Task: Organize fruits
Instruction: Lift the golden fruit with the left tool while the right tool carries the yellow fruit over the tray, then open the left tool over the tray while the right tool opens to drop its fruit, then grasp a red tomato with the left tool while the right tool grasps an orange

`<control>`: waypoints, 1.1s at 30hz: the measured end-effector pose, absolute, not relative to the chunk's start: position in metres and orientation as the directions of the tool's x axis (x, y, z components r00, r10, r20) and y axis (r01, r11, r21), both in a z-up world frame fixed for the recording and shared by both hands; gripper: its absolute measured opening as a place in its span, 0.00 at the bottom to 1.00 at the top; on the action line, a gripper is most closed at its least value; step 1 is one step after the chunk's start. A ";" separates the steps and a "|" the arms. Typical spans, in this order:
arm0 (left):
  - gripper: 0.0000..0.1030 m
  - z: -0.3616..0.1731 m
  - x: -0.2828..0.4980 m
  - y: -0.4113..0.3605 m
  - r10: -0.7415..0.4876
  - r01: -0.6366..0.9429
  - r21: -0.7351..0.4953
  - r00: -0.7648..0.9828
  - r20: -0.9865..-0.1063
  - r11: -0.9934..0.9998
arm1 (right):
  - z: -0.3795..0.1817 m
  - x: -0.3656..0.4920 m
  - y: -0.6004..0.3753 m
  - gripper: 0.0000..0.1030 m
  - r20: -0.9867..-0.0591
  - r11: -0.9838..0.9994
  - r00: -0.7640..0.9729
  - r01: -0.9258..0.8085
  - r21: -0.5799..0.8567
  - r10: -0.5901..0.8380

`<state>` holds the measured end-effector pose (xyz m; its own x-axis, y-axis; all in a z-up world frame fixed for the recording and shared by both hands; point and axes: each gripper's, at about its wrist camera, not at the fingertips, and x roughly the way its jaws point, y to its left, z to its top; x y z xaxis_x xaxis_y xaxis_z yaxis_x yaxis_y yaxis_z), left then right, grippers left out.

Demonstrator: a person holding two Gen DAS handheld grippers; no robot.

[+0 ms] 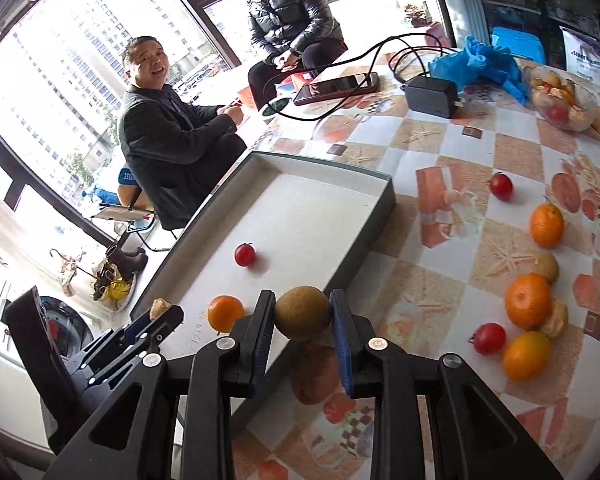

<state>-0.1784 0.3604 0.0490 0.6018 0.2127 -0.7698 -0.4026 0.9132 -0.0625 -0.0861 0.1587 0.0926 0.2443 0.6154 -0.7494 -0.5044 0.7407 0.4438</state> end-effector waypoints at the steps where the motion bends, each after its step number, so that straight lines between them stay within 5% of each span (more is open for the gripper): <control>1: 0.25 0.047 -0.178 0.363 0.215 -0.411 -0.066 0.599 -0.771 0.909 | 0.092 -0.084 0.167 0.29 -0.755 0.739 0.237 -0.514 0.436 0.611; 7: 0.33 0.038 -0.173 0.366 0.217 -0.430 -0.080 0.598 -0.771 0.899 | 0.078 -0.076 0.198 0.29 -0.780 0.726 0.187 -0.538 0.427 0.597; 10: 0.62 0.032 -0.173 0.364 0.200 -0.437 -0.108 0.600 -0.774 0.893 | 0.073 -0.070 0.201 0.29 -0.787 0.727 0.166 -0.530 0.437 0.594; 11: 0.68 0.031 -0.174 0.363 0.204 -0.445 -0.115 0.606 -0.769 0.888 | 0.073 -0.069 0.201 0.39 -0.788 0.727 0.164 -0.529 0.437 0.594; 12: 0.70 0.029 -0.176 0.362 0.207 -0.452 -0.120 0.609 -0.766 0.884 | 0.075 -0.068 0.199 0.74 -0.783 0.727 0.171 -0.528 0.439 0.597; 14: 0.70 0.023 -0.175 0.359 0.196 -0.456 -0.129 0.598 -0.777 0.880 | 0.084 -0.071 0.191 0.98 -0.754 0.722 0.218 -0.535 0.439 0.620; 24: 0.70 0.052 -0.181 0.322 0.223 -0.366 -0.041 0.648 -0.728 0.930 | 0.102 -0.092 0.088 0.98 -0.784 0.895 0.513 -0.430 0.117 0.349; 33: 0.70 0.059 -0.151 0.229 0.058 -0.112 -0.022 0.661 -0.748 0.993 | 0.051 -0.100 0.011 0.97 -0.834 0.944 0.488 -0.310 0.109 0.256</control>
